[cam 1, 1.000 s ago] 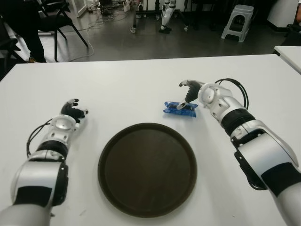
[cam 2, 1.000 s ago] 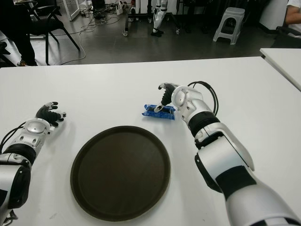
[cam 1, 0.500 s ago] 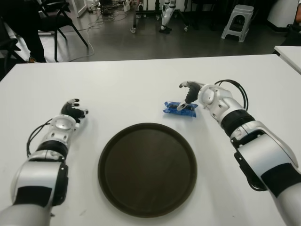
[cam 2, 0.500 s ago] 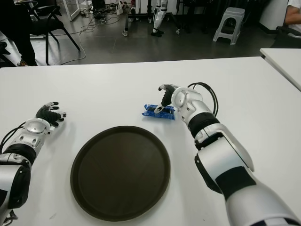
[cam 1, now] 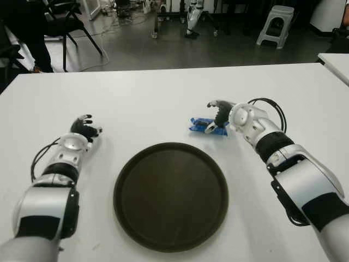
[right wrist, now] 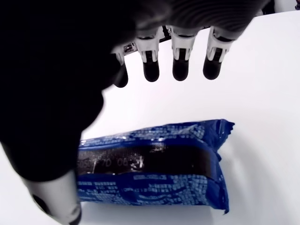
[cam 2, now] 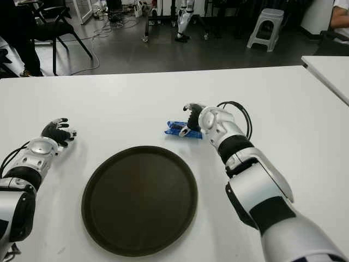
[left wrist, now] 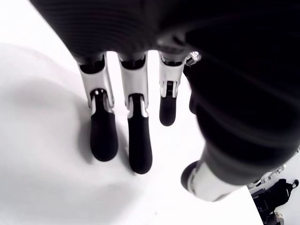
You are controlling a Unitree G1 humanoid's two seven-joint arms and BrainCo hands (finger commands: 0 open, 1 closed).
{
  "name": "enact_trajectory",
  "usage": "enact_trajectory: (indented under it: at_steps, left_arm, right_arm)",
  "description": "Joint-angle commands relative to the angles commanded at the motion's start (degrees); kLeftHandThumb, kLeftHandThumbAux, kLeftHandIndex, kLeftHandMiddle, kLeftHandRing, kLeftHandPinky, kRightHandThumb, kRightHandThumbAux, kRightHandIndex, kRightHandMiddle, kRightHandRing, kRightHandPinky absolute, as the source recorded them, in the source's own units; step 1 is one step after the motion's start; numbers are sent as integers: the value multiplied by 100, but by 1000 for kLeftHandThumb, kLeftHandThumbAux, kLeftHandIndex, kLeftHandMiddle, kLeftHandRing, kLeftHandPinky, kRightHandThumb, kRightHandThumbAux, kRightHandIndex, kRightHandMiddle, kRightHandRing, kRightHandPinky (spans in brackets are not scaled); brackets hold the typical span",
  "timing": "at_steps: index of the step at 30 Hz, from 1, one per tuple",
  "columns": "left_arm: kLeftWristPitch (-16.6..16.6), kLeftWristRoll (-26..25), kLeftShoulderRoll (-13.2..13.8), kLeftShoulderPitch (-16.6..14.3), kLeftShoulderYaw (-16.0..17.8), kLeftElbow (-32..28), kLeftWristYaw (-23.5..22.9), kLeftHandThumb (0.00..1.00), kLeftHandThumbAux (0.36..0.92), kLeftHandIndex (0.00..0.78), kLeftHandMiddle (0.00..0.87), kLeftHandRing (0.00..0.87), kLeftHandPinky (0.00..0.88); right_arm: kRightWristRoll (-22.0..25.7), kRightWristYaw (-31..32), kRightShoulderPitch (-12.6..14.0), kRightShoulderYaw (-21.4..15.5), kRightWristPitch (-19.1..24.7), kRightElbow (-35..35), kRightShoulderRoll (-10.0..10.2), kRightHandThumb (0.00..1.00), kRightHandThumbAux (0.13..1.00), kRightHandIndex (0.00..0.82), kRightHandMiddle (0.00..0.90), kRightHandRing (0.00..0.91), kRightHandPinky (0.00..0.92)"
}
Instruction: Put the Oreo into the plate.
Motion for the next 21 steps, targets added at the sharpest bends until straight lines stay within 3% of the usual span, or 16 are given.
enact_trajectory:
  at_steps: [9, 14, 21]
  left_arm:
    - [-25, -21, -2, 8, 20, 0, -6, 132, 834, 75, 115, 132, 125]
    - [5, -12, -10, -9, 14, 4, 30, 176, 823, 84, 123, 141, 140]
    - [18, 2, -16, -17, 0, 3, 37, 156, 840, 96, 128, 151, 146]
  right_arm:
    - [-4, 81, 19, 5, -84, -60, 7, 0, 804, 46, 71, 27, 0]
    - [76, 20, 87, -66, -180, -16, 45, 0, 813, 48, 78, 30, 0]
    - [129, 89, 92, -90, -185, -6, 81, 0, 821, 39, 60, 18, 0]
